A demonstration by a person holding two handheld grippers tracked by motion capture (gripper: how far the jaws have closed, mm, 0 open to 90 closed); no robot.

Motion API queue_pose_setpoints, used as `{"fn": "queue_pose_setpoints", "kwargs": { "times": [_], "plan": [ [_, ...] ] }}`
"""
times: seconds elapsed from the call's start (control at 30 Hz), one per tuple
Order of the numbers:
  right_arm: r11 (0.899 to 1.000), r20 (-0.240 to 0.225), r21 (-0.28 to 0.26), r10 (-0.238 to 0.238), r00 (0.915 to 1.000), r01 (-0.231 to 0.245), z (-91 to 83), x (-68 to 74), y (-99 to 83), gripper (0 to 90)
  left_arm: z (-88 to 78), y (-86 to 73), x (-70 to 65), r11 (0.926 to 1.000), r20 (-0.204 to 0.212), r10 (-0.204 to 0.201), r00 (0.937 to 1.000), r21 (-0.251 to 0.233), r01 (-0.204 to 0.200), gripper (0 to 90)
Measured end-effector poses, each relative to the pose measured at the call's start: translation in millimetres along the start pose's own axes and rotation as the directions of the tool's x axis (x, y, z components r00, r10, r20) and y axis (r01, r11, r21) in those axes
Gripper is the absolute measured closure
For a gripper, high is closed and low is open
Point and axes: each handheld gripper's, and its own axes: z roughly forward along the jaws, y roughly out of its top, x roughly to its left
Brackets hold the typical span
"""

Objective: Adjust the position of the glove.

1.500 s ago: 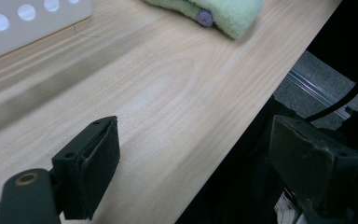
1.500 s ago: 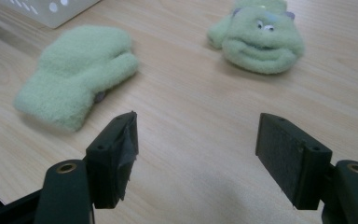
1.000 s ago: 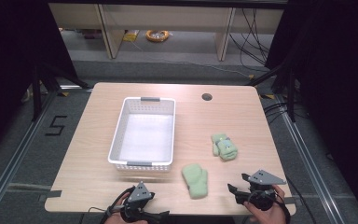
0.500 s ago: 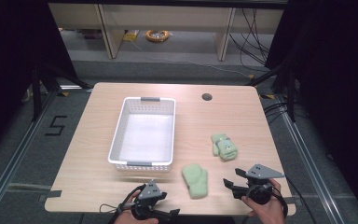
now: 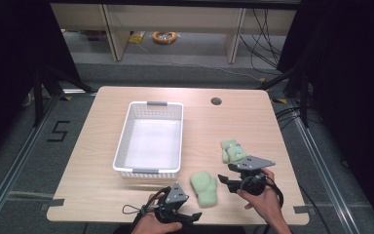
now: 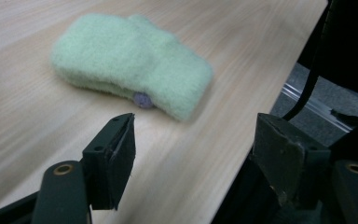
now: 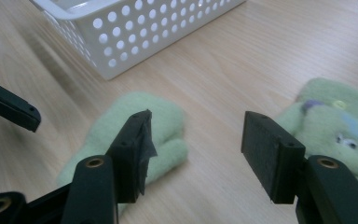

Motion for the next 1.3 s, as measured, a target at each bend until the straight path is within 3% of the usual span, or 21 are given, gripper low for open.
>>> {"fn": "queue_pose_setpoints", "kwargs": {
  "times": [0.03,0.07,0.13,0.17,0.33,0.37,0.47,0.63,0.67,0.7,0.73,0.77,0.83,0.9,0.93,0.97,1.07,1.13,1.17,1.27,1.3],
  "plan": [
    [0.999,-0.013,0.018,0.038,0.9992,-0.037,2.2,2.8,2.1,43.9,4.3,2.8,-0.3,1.0000,0.003,0.002,1.0000,-0.008,-0.002,30.0],
    [1.000,-0.010,-0.001,-0.002,0.9999,0.002,7.1,-1.0,5.8,44.0,8.0,3.2,-1.4,0.9993,0.012,-0.035,0.9993,-0.015,0.035,31.5],
    [1.000,-0.007,0.000,-0.005,1.0000,0.005,11.8,-2.0,10.1,44.1,10.8,4.9,-2.4,0.9987,0.024,-0.050,0.9985,-0.012,0.050,32.6],
    [1.000,-0.017,0.015,-0.012,0.9998,0.013,16.2,-2.5,14.7,45.6,12.8,6.0,-2.4,0.9998,0.014,-0.013,0.9998,0.016,0.013,33.8],
    [0.999,-0.045,0.036,-0.019,0.9988,0.020,30.4,-2.5,23.5,49.4,22.5,7.5,-4.3,0.9993,-0.013,-0.018,0.9997,0.032,0.019,36.5],
    [0.999,-0.064,0.047,-0.015,0.9978,0.018,38.4,-2.7,26.7,50.3,25.9,8.8,-1.7,0.9985,-0.032,0.013,0.9994,0.054,-0.012,37.0],
    [0.997,-0.082,0.077,0.003,0.9967,0.003,50.1,-0.8,29.0,52.7,28.9,10.6,-1.6,0.9975,-0.064,0.035,0.9974,0.063,-0.031,37.7],
    [0.996,-0.110,0.089,0.008,0.9939,0.002,67.0,-1.8,30.5,54.1,31.3,12.8,-4.7,0.9988,-0.070,0.005,0.9975,0.049,-0.002,39.1],
    [0.993,-0.117,0.117,0.021,0.9929,-0.007,67.7,-2.2,31.7,54.2,31.3,12.8,-4.7,0.9988,-0.070,0.005,0.9975,0.049,-0.002,39.1],
    [0.993,-0.119,0.122,0.016,0.9927,-0.001,70.6,-3.1,31.7,54.2,30.1,13.8,-1.7,0.9973,-0.108,0.043,0.9932,0.064,-0.036,39.2],
    [0.995,-0.116,0.104,0.017,0.9931,-0.005,75.0,-2.5,30.9,54.1,30.1,13.8,-1.7,0.9973,-0.108,0.043,0.9932,0.064,-0.036,39.6],
    [0.992,-0.127,0.130,0.017,0.9917,0.000,74.9,-2.6,32.0,54.1,31.7,13.1,-2.9,0.9977,-0.094,0.028,0.9952,0.064,-0.022,40.0],
    [0.991,-0.132,0.130,0.010,0.9912,0.007,79.5,-2.1,32.4,54.0,33.3,12.9,-2.1,0.9953,-0.095,0.068,0.9932,0.075,-0.061,41.0],
    [0.993,-0.134,0.115,0.008,0.9910,0.008,82.4,-1.9,31.9,54.0,36.0,11.4,-4.2,0.9963,-0.094,0.055,0.9941,0.072,-0.048,41.4],
    [0.989,-0.141,0.145,0.030,0.9896,-0.009,85.1,-1.7,32.8,54.0,36.9,10.8,-2.6,0.9919,-0.122,0.100,0.9875,0.090,-0.089,42.0],
    [0.989,-0.141,0.145,0.030,0.9896,-0.009,85.1,-1.7,32.8,54.0,37.5,10.0,-3.4,0.9925,-0.127,0.094,0.9874,0.090,-0.082,42.0],
    [0.986,-0.149,0.164,0.035,0.9882,-0.011,90.5,-3.0,31.2,54.1,37.3,10.9,-1.3,0.9929,-0.142,0.098,0.9850,0.082,-0.087,45.5],
    [0.985,-0.153,0.169,0.050,0.9869,-0.024,94.1,-2.1,29.3,55.0,36.7,10.8,0.5,0.9892,-0.154,0.134,0.9790,0.081,-0.122,50.9],
    [0.981,-0.160,0.192,0.069,0.9847,-0.037,95.4,-1.2,28.2,56.4,37.3,10.2,1.6,0.9914,-0.152,0.119,0.9812,0.072,-0.109,54.5],
    [0.977,-0.160,0.210,0.082,0.9838,-0.047,96.8,-1.7,27.2,57.7,35.6,10.8,3.4,0.9865,-0.161,0.154,0.9749,0.079,-0.143,63.2],
    [0.972,-0.152,0.228,0.093,0.9840,-0.057,95.9,-2.3,27.7,58.0,36.2,9.8,2.2,0.9900,-0.152,0.133,0.9795,0.067,-0.124,64.8]
  ]
}}
